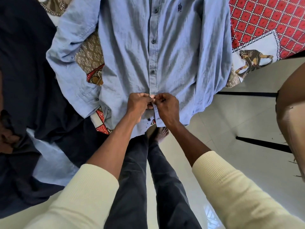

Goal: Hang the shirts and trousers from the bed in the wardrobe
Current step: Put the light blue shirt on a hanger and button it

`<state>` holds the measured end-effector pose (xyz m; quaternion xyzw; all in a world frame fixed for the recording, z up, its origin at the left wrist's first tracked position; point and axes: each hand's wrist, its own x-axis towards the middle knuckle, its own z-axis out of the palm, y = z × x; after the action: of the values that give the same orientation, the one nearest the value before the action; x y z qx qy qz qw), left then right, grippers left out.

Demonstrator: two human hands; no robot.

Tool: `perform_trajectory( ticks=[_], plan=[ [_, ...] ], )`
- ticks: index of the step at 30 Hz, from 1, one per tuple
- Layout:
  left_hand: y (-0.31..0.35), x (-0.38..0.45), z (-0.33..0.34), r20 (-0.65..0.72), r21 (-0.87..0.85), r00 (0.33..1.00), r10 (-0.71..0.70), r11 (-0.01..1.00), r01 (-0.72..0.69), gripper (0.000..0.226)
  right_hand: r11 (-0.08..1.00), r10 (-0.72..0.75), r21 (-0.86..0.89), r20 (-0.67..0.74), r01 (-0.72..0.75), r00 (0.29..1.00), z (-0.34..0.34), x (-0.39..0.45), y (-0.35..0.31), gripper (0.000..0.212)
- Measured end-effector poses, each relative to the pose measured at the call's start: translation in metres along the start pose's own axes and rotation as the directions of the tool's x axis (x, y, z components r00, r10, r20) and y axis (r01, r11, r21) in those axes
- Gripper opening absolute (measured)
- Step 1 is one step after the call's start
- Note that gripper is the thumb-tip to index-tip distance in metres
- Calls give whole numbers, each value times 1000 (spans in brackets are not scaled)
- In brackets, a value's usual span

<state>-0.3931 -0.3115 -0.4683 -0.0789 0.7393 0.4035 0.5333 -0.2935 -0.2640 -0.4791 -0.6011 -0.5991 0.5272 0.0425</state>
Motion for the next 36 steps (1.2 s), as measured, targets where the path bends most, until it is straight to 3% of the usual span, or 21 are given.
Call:
perform_trajectory(
  ticks=[6, 10, 13, 15, 16, 18, 21, 23, 25, 27, 31, 36],
  plan=[
    [-6, 3, -4, 18, 135, 995, 97, 986, -99, 13, 999, -36, -34, 67, 38, 997, -9, 11, 5, 4],
    [7, 8, -6, 100, 147, 995, -25, 989, 10, 18, 974, -161, -144, 86, 173, 983, -14, 13, 11, 8],
    [21, 17, -4, 149, 249, 985, -81, 968, 42, 18, 768, -455, -367, 267, 526, 850, -24, 30, 12, 19],
    [21, 22, 0, 117, 304, 993, -30, 953, -7, 21, 645, -527, -431, 347, 631, 776, -27, 41, 12, 20],
    [18, 23, 1, 82, 321, 996, 25, 946, -50, 23, 648, -525, -438, 335, 623, 782, -26, 45, 11, 19],
    [2, 22, -1, -7, 353, 980, 198, 918, -183, 19, 777, -454, -371, 230, 509, 861, -18, 40, 12, 15],
    [-29, 12, -16, -132, 301, 902, 410, 884, -358, 21, 972, -225, -80, -21, 223, 974, -14, 23, 17, 9],
    [-48, 2, -27, -173, 310, 862, 476, 857, -412, 19, 992, -119, 18, -186, 124, 975, -15, 4, 25, 9],
    [-65, -14, -34, -122, 380, 836, 535, 803, -458, 12, 995, -92, 5, -292, 97, 952, -12, -24, 37, 12],
    [-78, -30, -38, -30, 452, 802, 597, 723, -522, 8, 980, -201, -71, -283, 188, 938, -3, -51, 52, 11],
    [-99, -36, -39, 126, 527, 750, 649, 596, -605, 29, 889, -374, -344, -160, 303, 914, 19, -77, 77, 14],
    [-105, -31, -32, 42, 516, 778, 627, 653, -554, 35, 823, -389, -496, -138, 277, 911, 27, -62, 75, 33]
  ],
)
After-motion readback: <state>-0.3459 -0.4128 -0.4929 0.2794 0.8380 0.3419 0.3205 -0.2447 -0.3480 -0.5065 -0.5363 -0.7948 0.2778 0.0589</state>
